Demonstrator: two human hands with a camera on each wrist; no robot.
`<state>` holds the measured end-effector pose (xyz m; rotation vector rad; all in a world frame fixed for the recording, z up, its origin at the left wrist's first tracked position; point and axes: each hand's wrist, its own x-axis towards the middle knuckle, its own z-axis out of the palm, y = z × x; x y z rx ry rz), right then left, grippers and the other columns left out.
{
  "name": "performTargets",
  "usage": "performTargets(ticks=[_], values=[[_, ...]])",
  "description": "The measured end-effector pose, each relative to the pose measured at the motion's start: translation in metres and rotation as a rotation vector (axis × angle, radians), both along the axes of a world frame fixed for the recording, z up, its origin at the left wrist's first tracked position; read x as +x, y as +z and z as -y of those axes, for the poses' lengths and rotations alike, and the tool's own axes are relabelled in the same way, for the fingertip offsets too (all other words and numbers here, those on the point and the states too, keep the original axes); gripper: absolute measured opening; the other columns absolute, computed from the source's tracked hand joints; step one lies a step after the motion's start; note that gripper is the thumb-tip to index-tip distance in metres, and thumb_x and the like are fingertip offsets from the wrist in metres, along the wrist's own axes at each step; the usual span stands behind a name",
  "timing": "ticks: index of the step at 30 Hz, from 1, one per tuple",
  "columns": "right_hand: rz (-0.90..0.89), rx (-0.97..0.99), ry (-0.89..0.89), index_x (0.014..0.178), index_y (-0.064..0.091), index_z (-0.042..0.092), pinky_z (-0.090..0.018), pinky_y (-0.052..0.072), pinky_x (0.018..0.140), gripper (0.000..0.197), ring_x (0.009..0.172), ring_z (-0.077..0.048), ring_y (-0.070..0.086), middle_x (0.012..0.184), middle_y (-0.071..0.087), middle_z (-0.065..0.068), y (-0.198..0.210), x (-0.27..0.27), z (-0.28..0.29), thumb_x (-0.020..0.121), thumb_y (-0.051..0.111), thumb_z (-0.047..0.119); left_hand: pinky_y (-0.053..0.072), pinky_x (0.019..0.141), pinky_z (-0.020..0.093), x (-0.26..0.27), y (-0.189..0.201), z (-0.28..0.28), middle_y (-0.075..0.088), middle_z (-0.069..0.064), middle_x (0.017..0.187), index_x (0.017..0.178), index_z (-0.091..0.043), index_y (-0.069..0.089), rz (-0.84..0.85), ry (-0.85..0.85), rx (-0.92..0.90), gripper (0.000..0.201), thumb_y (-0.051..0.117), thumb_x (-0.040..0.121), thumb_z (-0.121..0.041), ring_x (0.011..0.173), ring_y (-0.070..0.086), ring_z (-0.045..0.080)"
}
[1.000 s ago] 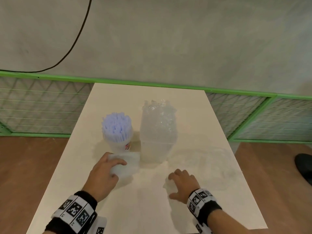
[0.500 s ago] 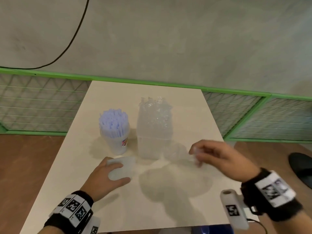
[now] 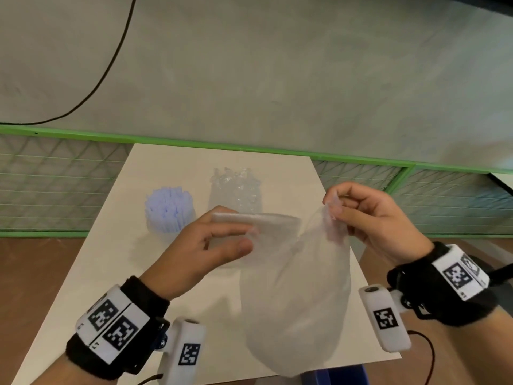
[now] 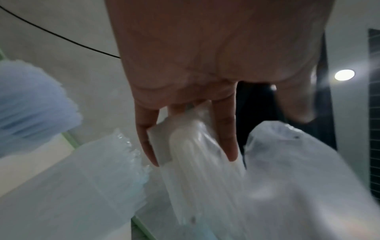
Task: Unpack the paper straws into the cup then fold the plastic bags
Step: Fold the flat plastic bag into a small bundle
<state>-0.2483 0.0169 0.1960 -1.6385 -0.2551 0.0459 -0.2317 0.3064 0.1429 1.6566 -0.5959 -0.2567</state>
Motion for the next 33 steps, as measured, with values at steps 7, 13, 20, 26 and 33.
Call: performTargets(ticks=[7,13,20,26,33], values=[[0.082,0.072,-0.164,0.089,0.059,0.009,-0.027,0.052,0.045,0.018,0.05,-0.021,0.063,0.074,0.068,-0.009,0.009,0.003,0.005,0.076,0.069,0.015,0.049,0.089,0.031,0.003,0.015,-0.008,0.075,-0.012,0.088,0.082,-0.035,0.079,0.069,0.405,-0.133,0.008,0.074,0.077,-0.035,0.097,0.065,0.011],[0.027,0.24,-0.022,0.113,0.058,0.016,-0.037,0.059,0.07,0.057,0.089,-0.025,0.07,0.107,0.072,-0.006,-0.019,0.011,0.003,0.067,0.087,0.033,0.051,0.094,0.047,0.007,0.029,-0.01,0.075,-0.006,0.095,0.085,-0.04,0.077,0.192,0.559,-0.21,0.014,0.074,0.075,-0.049,0.106,0.064,0.024],[-0.108,-0.094,0.091,0.086,0.076,0.025,-0.03,0.056,0.07,0.011,0.075,-0.018,0.068,0.082,0.073,-0.004,-0.054,0.013,-0.017,0.078,0.076,0.017,0.047,0.098,0.042,0.017,0.033,-0.045,0.072,-0.016,0.104,0.093,-0.042,0.076,0.2,0.586,-0.17,0.019,0.066,0.082,-0.052,0.114,0.058,0.014],[-0.007,0.108,0.172,0.093,0.069,0.021,-0.023,0.052,0.057,0.028,0.065,-0.011,0.06,0.078,0.065,-0.001,-0.009,0.025,-0.011,0.075,0.08,0.04,0.033,0.094,0.003,0.01,0.005,-0.077,0.049,-0.017,0.125,0.115,-0.042,0.065,0.281,0.396,0.203,0.067,0.051,0.067,-0.087,0.122,0.041,-0.011],[0.014,0.253,0.25,0.094,0.069,0.022,-0.022,0.049,0.059,0.022,0.069,-0.009,0.062,0.079,0.063,0.0,0.039,0.032,-0.006,0.077,0.081,0.029,0.036,0.105,0.023,0.007,-0.023,-0.055,0.036,-0.034,0.132,0.125,-0.053,0.053,0.134,0.227,0.194,0.076,0.065,0.057,-0.083,0.132,0.034,-0.008]])
